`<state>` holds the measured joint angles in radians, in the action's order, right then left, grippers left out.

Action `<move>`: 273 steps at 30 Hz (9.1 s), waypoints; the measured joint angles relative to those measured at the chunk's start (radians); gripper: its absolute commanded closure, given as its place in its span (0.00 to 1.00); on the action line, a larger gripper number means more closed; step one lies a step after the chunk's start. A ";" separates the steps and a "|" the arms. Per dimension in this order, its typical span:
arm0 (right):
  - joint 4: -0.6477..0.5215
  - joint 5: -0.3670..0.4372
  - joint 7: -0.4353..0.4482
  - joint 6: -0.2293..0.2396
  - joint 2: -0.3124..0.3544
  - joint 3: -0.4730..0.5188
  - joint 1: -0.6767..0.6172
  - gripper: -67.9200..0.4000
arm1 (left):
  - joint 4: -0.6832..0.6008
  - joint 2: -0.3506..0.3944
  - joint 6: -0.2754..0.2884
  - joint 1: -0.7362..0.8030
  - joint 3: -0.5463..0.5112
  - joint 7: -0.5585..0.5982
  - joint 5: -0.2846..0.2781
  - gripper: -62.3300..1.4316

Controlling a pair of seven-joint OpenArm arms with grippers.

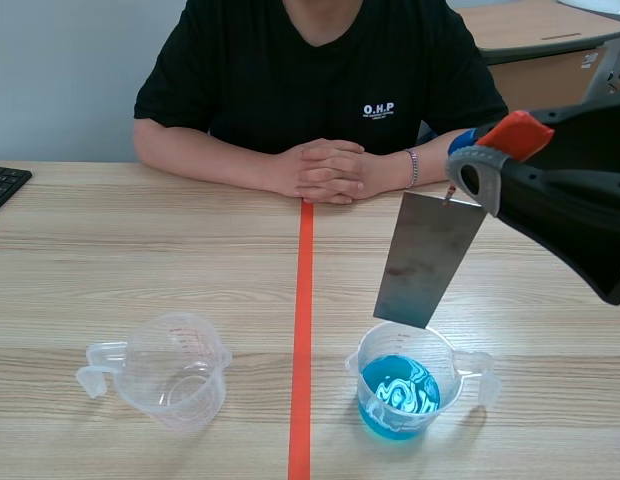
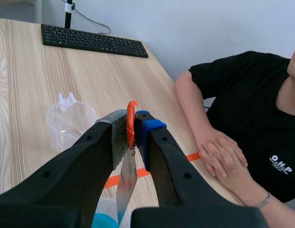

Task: Do the redox reaction experiment.
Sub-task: 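Raise the plate and point at it, then lower the plate into the blue solution, then hold the plate still in the solution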

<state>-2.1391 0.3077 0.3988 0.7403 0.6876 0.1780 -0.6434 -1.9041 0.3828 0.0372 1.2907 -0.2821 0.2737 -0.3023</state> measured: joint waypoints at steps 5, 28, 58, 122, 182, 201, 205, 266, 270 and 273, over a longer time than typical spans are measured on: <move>-0.008 0.023 -0.017 0.000 0.000 0.011 0.000 0.97 | 0.000 0.000 0.000 0.000 0.000 0.000 0.000 0.91; -0.012 0.026 -0.034 0.000 0.000 0.011 0.000 0.97 | 0.000 0.179 0.046 -0.121 0.000 -0.060 0.000 0.91; -0.012 0.026 -0.034 0.000 0.000 0.011 0.000 0.97 | 0.125 0.393 0.114 -1.324 1.046 -0.244 0.045 0.91; -0.012 0.026 -0.034 0.000 0.000 0.011 0.000 0.97 | 0.303 0.192 0.113 -1.440 1.185 -0.235 0.145 0.91; 0.105 -0.041 0.024 0.000 0.000 -0.083 0.000 0.97 | 0.175 0.006 -0.021 -0.114 0.028 0.079 0.067 0.91; 0.407 -0.221 0.206 -0.031 0.000 -0.326 0.146 0.97 | 0.175 0.008 -0.021 -0.113 0.028 0.050 0.067 0.91; 0.468 -0.233 0.234 -0.050 0.000 -0.370 0.193 0.97 | 0.175 0.008 -0.021 -0.113 0.028 0.050 0.067 0.91; 0.519 -0.233 0.275 -0.071 -0.001 -0.398 0.233 0.97 | 0.175 0.008 -0.021 -0.113 0.028 0.050 0.067 0.91; 0.519 -0.234 0.277 -0.070 0.000 -0.398 0.232 0.97 | 0.175 0.008 -0.021 -0.113 0.028 0.050 0.067 0.91; 0.518 -0.237 0.278 -0.070 0.000 -0.394 0.232 0.97 | 0.175 0.008 -0.021 -0.113 0.028 0.050 0.067 0.91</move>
<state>-1.6207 0.0704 0.6765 0.6704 0.6872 -0.2161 -0.4110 -1.7294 0.3912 0.0158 1.1774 -0.2539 0.3233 -0.2356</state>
